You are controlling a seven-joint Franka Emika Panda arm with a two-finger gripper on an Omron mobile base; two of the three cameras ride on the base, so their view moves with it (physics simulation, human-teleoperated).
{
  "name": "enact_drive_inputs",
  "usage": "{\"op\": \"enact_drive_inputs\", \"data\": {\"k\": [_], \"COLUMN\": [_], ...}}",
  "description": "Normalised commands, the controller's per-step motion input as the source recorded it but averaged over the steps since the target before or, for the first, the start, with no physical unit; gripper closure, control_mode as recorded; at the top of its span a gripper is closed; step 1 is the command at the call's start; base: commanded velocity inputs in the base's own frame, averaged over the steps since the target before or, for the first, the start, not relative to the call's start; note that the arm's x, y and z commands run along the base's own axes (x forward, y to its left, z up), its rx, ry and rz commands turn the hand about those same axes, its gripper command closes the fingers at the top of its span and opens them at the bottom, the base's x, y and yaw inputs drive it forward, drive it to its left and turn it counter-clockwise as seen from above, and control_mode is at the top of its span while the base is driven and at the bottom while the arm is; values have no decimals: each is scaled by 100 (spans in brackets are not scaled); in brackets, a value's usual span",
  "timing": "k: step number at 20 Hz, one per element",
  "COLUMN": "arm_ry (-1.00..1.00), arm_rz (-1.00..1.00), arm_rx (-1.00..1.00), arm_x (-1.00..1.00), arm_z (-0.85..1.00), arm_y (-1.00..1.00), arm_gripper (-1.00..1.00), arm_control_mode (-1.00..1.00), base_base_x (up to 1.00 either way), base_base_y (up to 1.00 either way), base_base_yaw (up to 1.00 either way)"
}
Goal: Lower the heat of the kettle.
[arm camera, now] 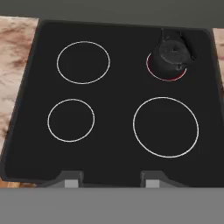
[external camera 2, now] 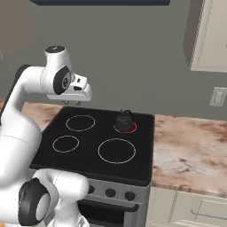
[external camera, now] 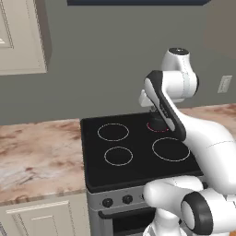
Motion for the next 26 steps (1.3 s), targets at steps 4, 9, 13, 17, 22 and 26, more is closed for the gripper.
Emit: {"op": "enact_drive_inputs", "data": {"k": [4, 9, 13, 17, 22, 26], "arm_ry": [0, 0, 0, 0, 0, 0], "arm_rz": [0, 0, 0, 0, 0, 0], "arm_rx": [0, 0, 0, 0, 0, 0], "arm_x": [0, 0, 0, 0, 0, 0], "arm_z": [-3, 0, 0, 0, 0, 0], "arm_y": [0, 0, 0, 0, 0, 0], "arm_gripper": [-100, -100, -100, -100, -100, -100], "arm_control_mode": [100, 100, 100, 100, 100, 100], "base_base_x": [-3, -15, -18, -10, -5, -1], "base_base_y": [16, 71, 70, 57, 49, 42], "base_base_yaw": [-1, -7, -8, -8, -7, -5]}}
